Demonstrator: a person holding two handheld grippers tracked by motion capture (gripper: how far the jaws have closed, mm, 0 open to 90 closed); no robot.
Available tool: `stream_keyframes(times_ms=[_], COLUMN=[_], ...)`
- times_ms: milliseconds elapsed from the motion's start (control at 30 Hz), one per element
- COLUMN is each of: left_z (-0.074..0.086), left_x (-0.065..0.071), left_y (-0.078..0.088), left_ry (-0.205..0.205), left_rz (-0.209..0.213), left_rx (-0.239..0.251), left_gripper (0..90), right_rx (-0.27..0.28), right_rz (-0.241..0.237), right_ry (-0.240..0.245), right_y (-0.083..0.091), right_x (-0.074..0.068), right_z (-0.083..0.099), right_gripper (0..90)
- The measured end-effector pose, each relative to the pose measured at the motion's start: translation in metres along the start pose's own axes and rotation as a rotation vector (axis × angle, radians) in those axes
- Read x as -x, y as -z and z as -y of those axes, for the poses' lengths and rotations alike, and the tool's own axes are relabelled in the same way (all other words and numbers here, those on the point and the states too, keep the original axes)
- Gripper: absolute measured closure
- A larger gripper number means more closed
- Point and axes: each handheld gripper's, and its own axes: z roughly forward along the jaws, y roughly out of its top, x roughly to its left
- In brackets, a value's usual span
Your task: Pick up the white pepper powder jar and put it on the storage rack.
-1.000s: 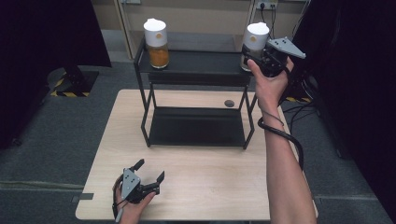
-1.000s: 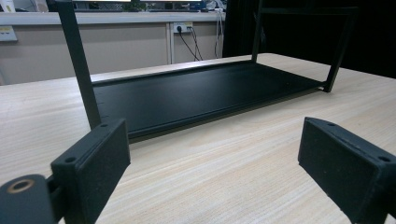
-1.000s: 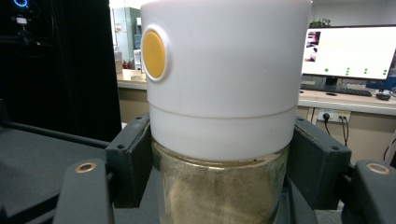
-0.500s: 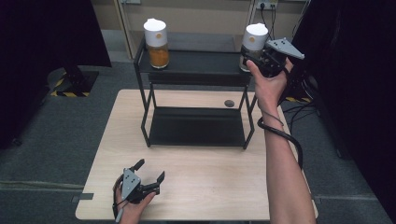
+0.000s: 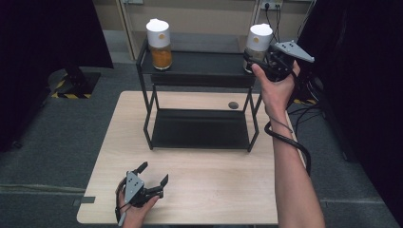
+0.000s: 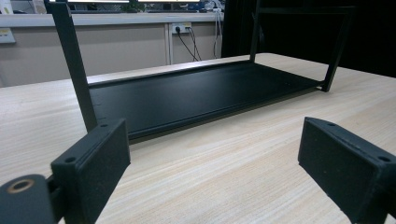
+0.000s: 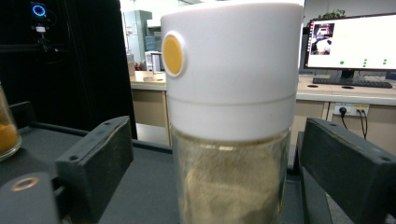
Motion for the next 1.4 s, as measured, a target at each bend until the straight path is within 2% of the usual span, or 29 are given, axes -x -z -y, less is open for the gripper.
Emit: stream_keyframes(times_ms=[500,867,1400], left_z=[0.000,0.000,-0.001], left_x=[0.000,0.000,0.001], left_y=[0.000,0.000,0.000], left_ry=[-0.002,0.000,-0.003], left_rz=[0.000,-0.001,-0.003], left_rx=[-0.001,-0.001,-0.005], left_gripper=[8.4,8.4,8.4], right_rx=[-0.001,0.016,-0.012], right_rz=[-0.041,-0.077,-0.107], right_ry=[0.016,0.041,0.069], right_y=[0.027,0.047,0.072], right_x=[0.000,-0.004,-0.012], right_z=[0.008,0.022,0.050], right_gripper=[4.3,3.1,2.7])
